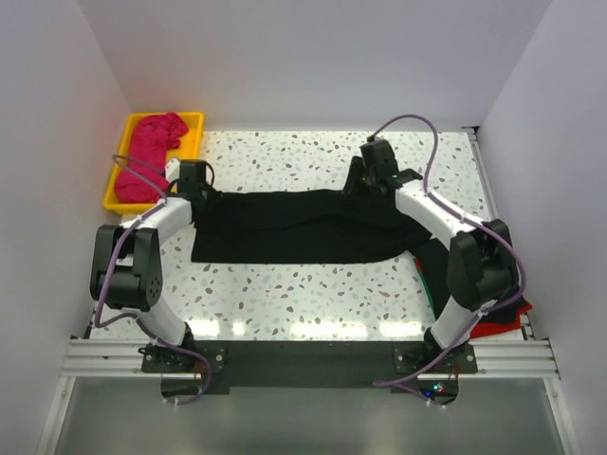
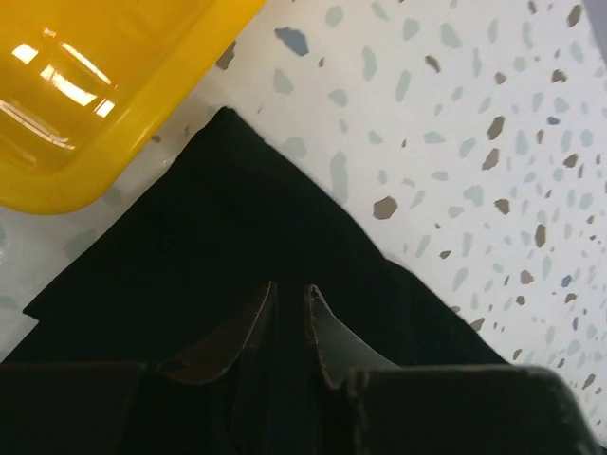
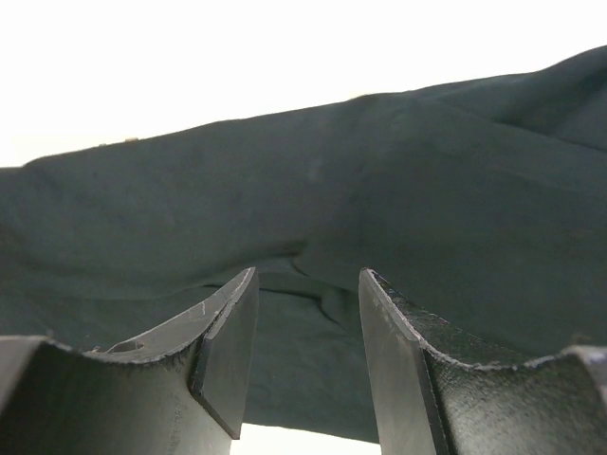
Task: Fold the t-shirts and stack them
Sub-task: Fold the tshirt
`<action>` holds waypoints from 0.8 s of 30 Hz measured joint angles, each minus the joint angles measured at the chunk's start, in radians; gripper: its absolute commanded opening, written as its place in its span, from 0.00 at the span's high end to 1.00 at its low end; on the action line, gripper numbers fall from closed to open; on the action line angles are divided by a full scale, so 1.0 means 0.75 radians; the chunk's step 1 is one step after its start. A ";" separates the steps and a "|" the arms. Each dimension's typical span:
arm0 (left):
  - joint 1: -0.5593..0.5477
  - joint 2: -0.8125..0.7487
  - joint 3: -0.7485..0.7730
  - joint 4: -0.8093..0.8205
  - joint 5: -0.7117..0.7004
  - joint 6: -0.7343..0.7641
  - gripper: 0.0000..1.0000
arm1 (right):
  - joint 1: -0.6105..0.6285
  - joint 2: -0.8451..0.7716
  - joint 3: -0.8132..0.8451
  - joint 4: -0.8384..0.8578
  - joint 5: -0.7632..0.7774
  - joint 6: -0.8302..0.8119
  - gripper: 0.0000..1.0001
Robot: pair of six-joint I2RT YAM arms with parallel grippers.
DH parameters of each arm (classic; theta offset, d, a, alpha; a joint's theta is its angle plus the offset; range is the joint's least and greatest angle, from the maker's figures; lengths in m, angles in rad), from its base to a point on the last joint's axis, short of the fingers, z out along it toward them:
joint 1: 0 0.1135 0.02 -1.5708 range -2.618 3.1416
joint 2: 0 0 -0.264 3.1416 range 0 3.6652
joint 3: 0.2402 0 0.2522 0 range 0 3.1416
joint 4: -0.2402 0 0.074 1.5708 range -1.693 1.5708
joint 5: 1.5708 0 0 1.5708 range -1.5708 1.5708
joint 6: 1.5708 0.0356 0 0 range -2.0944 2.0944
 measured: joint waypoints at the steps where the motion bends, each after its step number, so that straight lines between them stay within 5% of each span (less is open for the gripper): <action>1: 0.000 0.006 -0.014 -0.003 0.003 -0.006 0.79 | 0.018 0.032 0.020 -0.004 0.005 -0.002 0.50; 11: 0.000 0.076 -0.156 0.032 0.042 -0.066 0.84 | 0.043 0.137 -0.069 -0.041 0.171 0.009 0.51; 24: -0.021 -0.079 -0.382 0.161 0.033 -0.107 0.83 | -0.009 0.221 -0.146 -0.041 0.195 0.018 0.53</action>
